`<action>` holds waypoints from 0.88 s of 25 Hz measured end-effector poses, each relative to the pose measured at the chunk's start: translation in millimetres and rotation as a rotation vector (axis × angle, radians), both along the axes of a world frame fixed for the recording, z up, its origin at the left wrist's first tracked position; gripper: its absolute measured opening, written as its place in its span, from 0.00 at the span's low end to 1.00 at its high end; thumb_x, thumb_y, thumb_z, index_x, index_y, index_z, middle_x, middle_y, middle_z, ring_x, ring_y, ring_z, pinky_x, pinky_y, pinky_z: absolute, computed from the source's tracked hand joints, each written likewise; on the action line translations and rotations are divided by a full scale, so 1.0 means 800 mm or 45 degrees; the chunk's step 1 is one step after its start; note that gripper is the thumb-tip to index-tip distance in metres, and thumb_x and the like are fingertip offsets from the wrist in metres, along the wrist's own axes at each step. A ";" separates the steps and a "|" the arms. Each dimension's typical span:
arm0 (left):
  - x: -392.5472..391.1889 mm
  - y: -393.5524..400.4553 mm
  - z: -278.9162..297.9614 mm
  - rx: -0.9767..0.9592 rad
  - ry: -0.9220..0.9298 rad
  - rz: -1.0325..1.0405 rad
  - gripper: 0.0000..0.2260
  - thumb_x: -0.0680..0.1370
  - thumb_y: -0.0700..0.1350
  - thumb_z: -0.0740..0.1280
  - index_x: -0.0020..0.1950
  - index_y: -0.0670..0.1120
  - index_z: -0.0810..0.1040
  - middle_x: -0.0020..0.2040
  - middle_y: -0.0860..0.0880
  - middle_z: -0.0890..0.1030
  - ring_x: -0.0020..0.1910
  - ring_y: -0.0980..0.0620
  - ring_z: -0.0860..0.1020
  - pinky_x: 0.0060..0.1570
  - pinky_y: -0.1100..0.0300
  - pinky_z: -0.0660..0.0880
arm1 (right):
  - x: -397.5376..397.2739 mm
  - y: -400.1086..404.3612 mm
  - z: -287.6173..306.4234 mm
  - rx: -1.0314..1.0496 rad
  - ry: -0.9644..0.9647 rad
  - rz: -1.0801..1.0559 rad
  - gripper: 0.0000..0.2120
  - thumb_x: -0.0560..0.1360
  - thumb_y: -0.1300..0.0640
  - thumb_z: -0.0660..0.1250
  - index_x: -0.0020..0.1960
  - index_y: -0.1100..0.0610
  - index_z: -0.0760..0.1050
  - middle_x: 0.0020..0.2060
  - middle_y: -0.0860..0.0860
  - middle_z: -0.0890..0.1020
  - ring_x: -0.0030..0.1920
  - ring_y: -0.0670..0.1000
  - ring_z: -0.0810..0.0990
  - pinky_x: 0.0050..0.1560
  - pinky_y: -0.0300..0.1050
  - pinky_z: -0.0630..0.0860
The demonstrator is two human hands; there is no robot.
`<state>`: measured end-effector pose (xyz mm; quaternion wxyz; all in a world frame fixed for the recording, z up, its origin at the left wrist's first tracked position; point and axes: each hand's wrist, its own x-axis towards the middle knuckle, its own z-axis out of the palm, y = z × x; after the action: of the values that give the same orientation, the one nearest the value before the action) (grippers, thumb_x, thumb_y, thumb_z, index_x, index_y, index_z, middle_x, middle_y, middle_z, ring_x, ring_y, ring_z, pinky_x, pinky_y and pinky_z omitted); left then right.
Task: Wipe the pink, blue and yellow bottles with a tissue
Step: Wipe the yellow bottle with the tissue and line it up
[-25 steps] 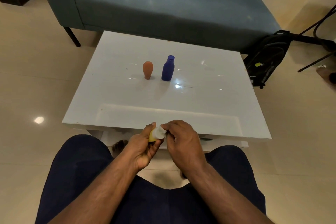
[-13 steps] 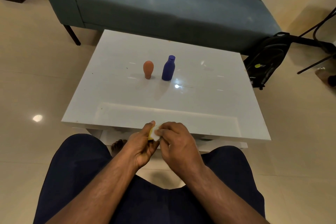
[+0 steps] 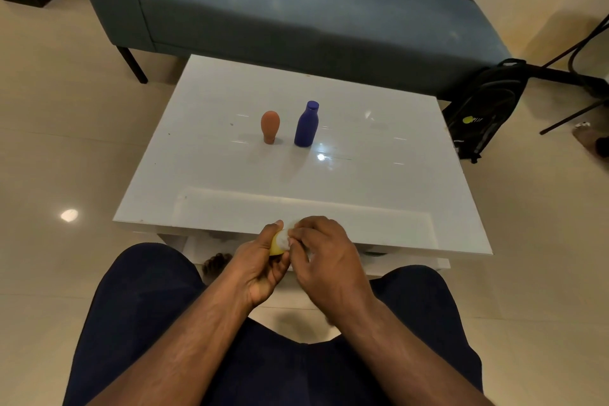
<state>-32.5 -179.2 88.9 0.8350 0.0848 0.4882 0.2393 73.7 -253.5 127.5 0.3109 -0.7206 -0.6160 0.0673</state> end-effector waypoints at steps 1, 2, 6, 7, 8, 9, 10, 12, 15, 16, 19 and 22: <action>-0.001 0.001 0.000 -0.006 0.004 0.010 0.15 0.78 0.47 0.73 0.55 0.36 0.79 0.37 0.41 0.84 0.31 0.49 0.83 0.33 0.58 0.82 | -0.004 -0.005 0.000 -0.011 -0.045 0.058 0.07 0.75 0.59 0.68 0.51 0.56 0.82 0.48 0.48 0.81 0.50 0.44 0.75 0.53 0.33 0.71; -0.001 0.001 0.001 -0.011 0.009 0.008 0.15 0.78 0.47 0.73 0.56 0.36 0.79 0.37 0.41 0.84 0.31 0.49 0.83 0.31 0.59 0.82 | -0.003 -0.007 0.001 -0.022 -0.051 0.093 0.07 0.75 0.59 0.68 0.51 0.55 0.81 0.48 0.48 0.81 0.50 0.44 0.75 0.53 0.32 0.71; 0.003 -0.002 0.009 0.052 0.086 -0.051 0.15 0.76 0.49 0.75 0.56 0.42 0.78 0.37 0.44 0.81 0.28 0.51 0.80 0.23 0.62 0.78 | 0.036 0.005 0.007 -0.066 0.513 -0.257 0.07 0.73 0.60 0.70 0.49 0.51 0.82 0.44 0.41 0.83 0.47 0.40 0.80 0.49 0.36 0.77; 0.004 -0.002 0.010 0.080 0.104 -0.053 0.15 0.75 0.50 0.75 0.56 0.43 0.78 0.37 0.45 0.81 0.28 0.51 0.79 0.24 0.62 0.78 | 0.043 0.007 0.010 -0.091 0.724 -0.342 0.07 0.73 0.59 0.72 0.49 0.49 0.82 0.43 0.41 0.84 0.46 0.40 0.81 0.48 0.36 0.77; 0.004 -0.002 0.011 0.102 0.121 -0.052 0.16 0.74 0.51 0.76 0.56 0.44 0.79 0.38 0.45 0.80 0.29 0.52 0.78 0.25 0.62 0.78 | 0.046 0.007 0.012 -0.101 0.904 -0.379 0.07 0.72 0.59 0.73 0.48 0.49 0.82 0.42 0.41 0.84 0.46 0.41 0.81 0.47 0.37 0.78; 0.004 -0.002 0.011 0.119 0.132 -0.052 0.18 0.74 0.52 0.76 0.58 0.45 0.79 0.40 0.46 0.81 0.29 0.52 0.78 0.26 0.62 0.77 | 0.046 0.005 0.012 -0.105 1.044 -0.385 0.08 0.71 0.60 0.73 0.48 0.50 0.82 0.42 0.42 0.85 0.46 0.42 0.82 0.47 0.38 0.78; 0.004 -0.002 0.012 0.129 0.124 -0.061 0.19 0.74 0.52 0.76 0.60 0.45 0.79 0.42 0.45 0.81 0.30 0.52 0.78 0.27 0.61 0.77 | 0.046 0.003 0.012 -0.099 1.141 -0.382 0.08 0.71 0.62 0.73 0.48 0.52 0.82 0.42 0.44 0.85 0.46 0.43 0.83 0.47 0.39 0.79; 0.004 -0.004 0.013 0.145 0.052 -0.098 0.21 0.75 0.53 0.75 0.65 0.48 0.77 0.48 0.44 0.79 0.35 0.50 0.78 0.31 0.57 0.78 | 0.049 0.000 0.015 -0.070 1.218 -0.376 0.09 0.72 0.64 0.72 0.48 0.53 0.82 0.43 0.47 0.85 0.46 0.46 0.83 0.48 0.42 0.80; 0.004 -0.007 0.016 0.206 -0.057 -0.200 0.16 0.79 0.53 0.69 0.67 0.58 0.77 0.56 0.42 0.75 0.44 0.46 0.78 0.40 0.49 0.81 | 0.058 0.009 0.018 -0.055 1.120 -0.356 0.08 0.73 0.64 0.71 0.47 0.53 0.82 0.42 0.46 0.85 0.45 0.46 0.83 0.45 0.40 0.80; 0.003 -0.009 0.019 0.247 -0.082 -0.249 0.14 0.80 0.54 0.68 0.66 0.60 0.78 0.57 0.42 0.74 0.43 0.46 0.78 0.36 0.52 0.80 | 0.059 0.013 0.018 -0.064 1.049 -0.345 0.08 0.74 0.64 0.70 0.46 0.52 0.82 0.41 0.46 0.85 0.44 0.45 0.83 0.44 0.39 0.80; 0.003 -0.015 0.022 0.418 -0.067 -0.376 0.17 0.78 0.59 0.65 0.65 0.58 0.80 0.49 0.46 0.79 0.34 0.49 0.77 0.23 0.63 0.70 | 0.052 0.019 0.015 -0.145 0.785 -0.266 0.11 0.74 0.64 0.66 0.46 0.48 0.81 0.42 0.43 0.83 0.46 0.43 0.81 0.46 0.39 0.79; 0.006 -0.019 0.019 0.598 0.053 -0.463 0.24 0.75 0.62 0.65 0.66 0.51 0.77 0.37 0.46 0.80 0.30 0.49 0.76 0.21 0.63 0.68 | 0.050 0.028 0.016 -0.249 0.687 -0.213 0.10 0.74 0.60 0.66 0.47 0.46 0.81 0.44 0.40 0.82 0.46 0.40 0.80 0.47 0.39 0.78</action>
<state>-27.6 -194.2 104.2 0.8116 0.3667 0.4131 0.1903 114.1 -230.8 140.2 0.3972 -0.7514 -0.4402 0.2896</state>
